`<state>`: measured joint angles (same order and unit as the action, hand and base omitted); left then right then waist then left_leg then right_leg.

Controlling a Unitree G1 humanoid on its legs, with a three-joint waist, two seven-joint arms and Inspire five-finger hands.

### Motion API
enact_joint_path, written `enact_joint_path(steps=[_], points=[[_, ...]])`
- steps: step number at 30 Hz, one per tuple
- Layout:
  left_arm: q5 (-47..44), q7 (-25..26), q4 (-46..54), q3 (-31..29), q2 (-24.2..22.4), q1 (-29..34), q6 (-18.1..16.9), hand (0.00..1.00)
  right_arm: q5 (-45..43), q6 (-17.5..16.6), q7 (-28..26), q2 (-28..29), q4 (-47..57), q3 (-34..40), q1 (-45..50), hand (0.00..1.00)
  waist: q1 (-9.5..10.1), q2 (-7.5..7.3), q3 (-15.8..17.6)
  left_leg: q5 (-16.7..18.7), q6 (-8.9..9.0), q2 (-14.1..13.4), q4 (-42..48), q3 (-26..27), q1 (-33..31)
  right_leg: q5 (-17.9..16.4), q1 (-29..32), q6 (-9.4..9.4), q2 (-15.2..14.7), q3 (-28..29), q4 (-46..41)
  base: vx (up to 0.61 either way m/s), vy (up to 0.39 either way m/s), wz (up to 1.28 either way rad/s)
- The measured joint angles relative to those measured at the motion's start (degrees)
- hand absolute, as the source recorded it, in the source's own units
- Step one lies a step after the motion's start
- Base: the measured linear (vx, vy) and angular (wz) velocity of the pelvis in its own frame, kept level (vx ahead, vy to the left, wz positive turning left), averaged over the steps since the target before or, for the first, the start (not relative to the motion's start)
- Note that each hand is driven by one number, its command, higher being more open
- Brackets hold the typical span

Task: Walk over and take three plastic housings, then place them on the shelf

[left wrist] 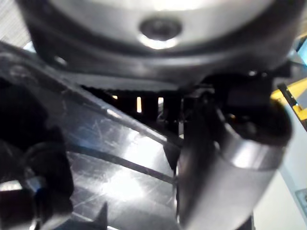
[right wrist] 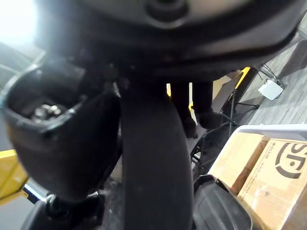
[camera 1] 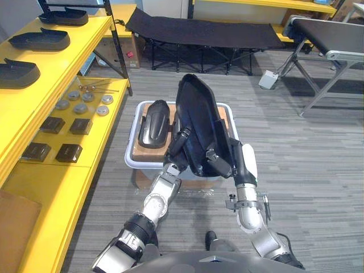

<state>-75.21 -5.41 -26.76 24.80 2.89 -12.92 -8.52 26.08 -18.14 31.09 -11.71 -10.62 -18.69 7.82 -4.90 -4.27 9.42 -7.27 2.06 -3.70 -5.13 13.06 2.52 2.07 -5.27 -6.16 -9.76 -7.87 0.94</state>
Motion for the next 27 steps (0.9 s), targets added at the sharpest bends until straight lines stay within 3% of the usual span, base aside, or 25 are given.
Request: enact_joint_path(steps=[5, 9, 11, 14, 19, 25, 27], points=[[6.5, 0.4, 0.1, 0.3, 0.4, -0.1, -2.1, 0.0, -2.4, 0.0, 0.6, -0.5, 0.0, -1.3, 0.4, 1.0, 0.01, -0.07, -0.2, 0.0, -0.02, 0.0, 0.0, 0.0, 0.0, 0.1, 0.0, -0.07, 0.0, 0.2, 0.0, 0.0, 0.0, 0.0], [18.6, 5.3, 3.5, -0.1, 1.2, 0.2, -3.2, 0.0, -6.7, -0.1, -0.3, -0.6, 0.5, -1.6, 0.2, 1.0, 0.25, -0.04, -0.9, 0.0, -0.04, 0.0, 0.0, -0.3, -0.1, 0.1, 0.0, -0.06, 0.0, 0.2, 0.1, 0.0, 0.0, 0.0], [31.4, 9.6, 8.9, -1.5, 2.0, 1.4, -4.3, 0.0, -11.5, -0.2, -2.0, 0.0, 3.2, -1.3, 0.2, 1.0, 0.2, 0.1, -1.1, 0.0, -0.03, 0.0, 0.0, -0.4, -0.1, 0.1, 0.0, -0.06, 0.0, 0.2, 0.1, 0.0, 0.0, 0.0], [43.1, 13.2, 12.7, -3.0, 2.3, 2.6, -5.4, 0.0, -16.7, -2.0, -4.2, 0.5, 7.8, -0.3, 0.2, 1.0, 0.28, 0.52, -1.4, 0.0, -0.02, 0.1, 0.0, -0.5, -0.1, 0.0, 0.0, -0.02, 0.1, 0.1, 0.0, 0.0, 0.0, 0.0], [69.2, 22.3, 15.3, -5.9, 2.8, 5.0, -5.8, 0.0, -26.8, -8.8, -8.0, 0.7, 11.7, 3.4, 0.1, 1.0, 0.49, 1.95, -2.7, 0.0, 0.03, 0.3, 0.0, -0.9, 0.0, -0.7, 0.2, 0.35, 0.2, -0.9, -0.7, 0.0, 0.0, 0.07], [75.6, 31.7, 20.2, -7.2, 2.7, 10.2, -5.8, 0.0, -30.1, -8.7, -9.3, 1.5, 11.6, 6.4, 1.1, 1.0, 0.1, 3.1, -3.4, 0.0, 0.08, 0.2, 0.0, -1.0, 0.0, -0.9, 0.3, 0.44, 0.3, -1.0, -0.9, 0.0, 0.0, 0.01], [75.6, 36.5, 20.8, -9.5, 2.2, 11.7, -6.6, 0.0, -33.5, -8.5, -12.1, 1.8, 11.7, 7.1, 2.7, 1.0, 0.17, 3.33, -3.6, 0.0, 0.15, 0.1, 0.0, -1.0, 0.0, -1.0, 0.3, 0.41, 0.4, -1.0, -0.9, 0.0, 0.0, 0.0]])
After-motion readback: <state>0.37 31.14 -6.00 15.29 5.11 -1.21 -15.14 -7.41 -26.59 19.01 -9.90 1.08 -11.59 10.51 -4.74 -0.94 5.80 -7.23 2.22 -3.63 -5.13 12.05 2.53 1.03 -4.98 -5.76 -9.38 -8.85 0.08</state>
